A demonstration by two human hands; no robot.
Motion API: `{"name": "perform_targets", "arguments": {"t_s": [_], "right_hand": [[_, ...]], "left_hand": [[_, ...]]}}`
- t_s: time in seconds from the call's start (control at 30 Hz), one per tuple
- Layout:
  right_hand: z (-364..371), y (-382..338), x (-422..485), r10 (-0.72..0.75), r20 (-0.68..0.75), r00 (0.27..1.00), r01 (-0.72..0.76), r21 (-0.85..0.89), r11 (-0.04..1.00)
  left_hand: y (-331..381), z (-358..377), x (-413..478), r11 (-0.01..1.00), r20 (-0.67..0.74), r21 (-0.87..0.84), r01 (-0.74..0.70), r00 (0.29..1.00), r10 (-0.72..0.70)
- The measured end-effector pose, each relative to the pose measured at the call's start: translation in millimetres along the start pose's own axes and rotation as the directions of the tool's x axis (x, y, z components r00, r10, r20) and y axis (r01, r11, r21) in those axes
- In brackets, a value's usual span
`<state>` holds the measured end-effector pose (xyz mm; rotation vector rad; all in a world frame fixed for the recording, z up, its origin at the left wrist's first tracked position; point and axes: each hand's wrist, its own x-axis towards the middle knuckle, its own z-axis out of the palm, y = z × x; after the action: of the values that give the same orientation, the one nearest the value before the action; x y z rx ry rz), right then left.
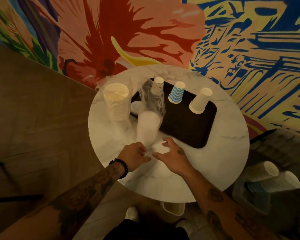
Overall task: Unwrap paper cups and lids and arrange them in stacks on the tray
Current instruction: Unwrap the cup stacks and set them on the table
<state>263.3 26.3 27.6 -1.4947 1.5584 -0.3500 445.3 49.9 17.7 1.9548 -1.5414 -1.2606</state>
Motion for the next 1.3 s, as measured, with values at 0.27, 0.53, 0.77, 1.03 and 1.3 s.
{"name": "perform_targets", "arguments": {"t_s": [0.27,0.53,0.77,1.03,1.3], "right_hand": [[-51.9,65.0,-55.8,0.13,-0.115,0.985,-0.114,0.13,0.985],[-130.9,158.2,-94.7,0.335,-0.292,0.896,-0.213,0.379,0.901],[-221.9,252.8,-108.8,0.482,-0.435,0.761,-0.215,0.531,0.82],[-307.9,359.9,-107.2,0.535,-0.527,0.66,-0.301,0.467,0.832],[-339.2,423.6,-66.2,0.509,-0.521,0.685,-0.354,0.373,0.858]], "left_hand": [[46.9,73.1,-4.5,0.971,0.257,0.05,-0.232,0.943,0.212],[129.0,151.3,7.0,0.936,0.377,0.025,-0.351,0.87,0.316],[197.2,226.2,27.0,0.933,0.431,0.043,-0.358,0.849,0.306],[265.4,325.0,62.4,0.92,0.486,0.079,-0.383,0.821,0.3],[294.0,414.3,114.2,0.766,0.539,0.27,-0.584,0.751,0.382]]}}
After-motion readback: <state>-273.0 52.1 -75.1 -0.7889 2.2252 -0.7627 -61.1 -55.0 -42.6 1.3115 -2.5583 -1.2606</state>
